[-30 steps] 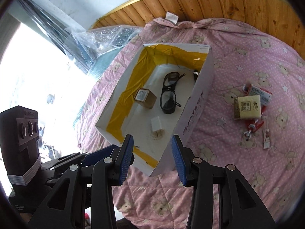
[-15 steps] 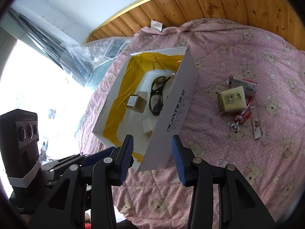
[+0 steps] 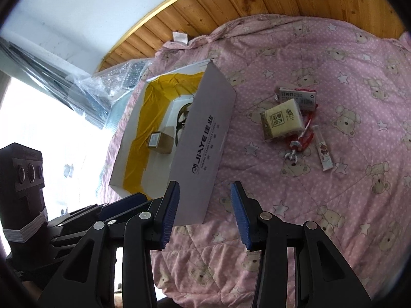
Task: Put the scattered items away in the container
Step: 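Move both tools back toward the remaining items on the quilt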
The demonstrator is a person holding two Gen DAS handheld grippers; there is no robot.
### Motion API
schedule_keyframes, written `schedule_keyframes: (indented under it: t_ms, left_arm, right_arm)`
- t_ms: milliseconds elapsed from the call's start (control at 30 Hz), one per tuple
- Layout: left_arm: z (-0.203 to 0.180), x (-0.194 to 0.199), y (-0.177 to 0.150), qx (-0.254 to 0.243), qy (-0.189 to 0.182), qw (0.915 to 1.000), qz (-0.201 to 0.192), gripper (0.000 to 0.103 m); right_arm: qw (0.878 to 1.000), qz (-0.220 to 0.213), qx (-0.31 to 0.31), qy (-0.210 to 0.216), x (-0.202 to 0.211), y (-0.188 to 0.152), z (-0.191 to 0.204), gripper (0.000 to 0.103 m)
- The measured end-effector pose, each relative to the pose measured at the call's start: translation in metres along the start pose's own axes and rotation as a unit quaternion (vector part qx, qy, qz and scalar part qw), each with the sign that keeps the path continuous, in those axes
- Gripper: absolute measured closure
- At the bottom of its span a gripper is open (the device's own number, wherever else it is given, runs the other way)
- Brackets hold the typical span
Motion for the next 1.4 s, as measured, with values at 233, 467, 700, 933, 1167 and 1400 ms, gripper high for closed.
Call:
schedule_keyframes:
  t_ms: [233,467,700,933,1167,1400]
  left_arm:
    - [-0.016,-0.018,0.011,-0.010,-0.006,0.9999,0.010,0.066]
    - [-0.031,-0.045,0.021,-0.018,-0.013,0.9994,0.028,0.066]
    - [-0.043,-0.070,0.027,-0.025,-0.022,0.9983,0.047,0.066]
    - [-0.050,-0.095,0.028,-0.027,-0.029,0.9968,0.069,0.066]
    - [-0.051,-0.123,0.033,-0.023,-0.030,0.9954,0.088,0.066]
    - [-0.064,-0.159,0.045,-0.033,-0.042,0.9937,0.098,0.058]
  right_arm:
    - [0.999,-0.003,-0.029,-0.017,0.002,0.004,-0.032,0.058]
    - [0.997,-0.002,-0.061,-0.037,-0.002,0.007,-0.066,0.058]
    - [0.995,0.006,-0.082,-0.054,-0.012,0.006,-0.090,0.058]
    - [0.991,0.011,-0.107,-0.080,-0.023,0.007,-0.122,0.058]
    - [0.988,0.025,-0.116,-0.098,-0.036,0.008,-0.144,0.058]
    - [0.985,0.040,-0.122,-0.113,-0.052,0.010,-0.167,0.058]
Point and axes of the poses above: each gripper's, at about its wrist camera, not at the fingertips, and x roughly against the way its jaws point, z to its left, y to its top, the point moved 7 cm from there along -x, roughly the way its jaws point, and after that the axes turned 10 degrees about -z, right-handed, at the moved point
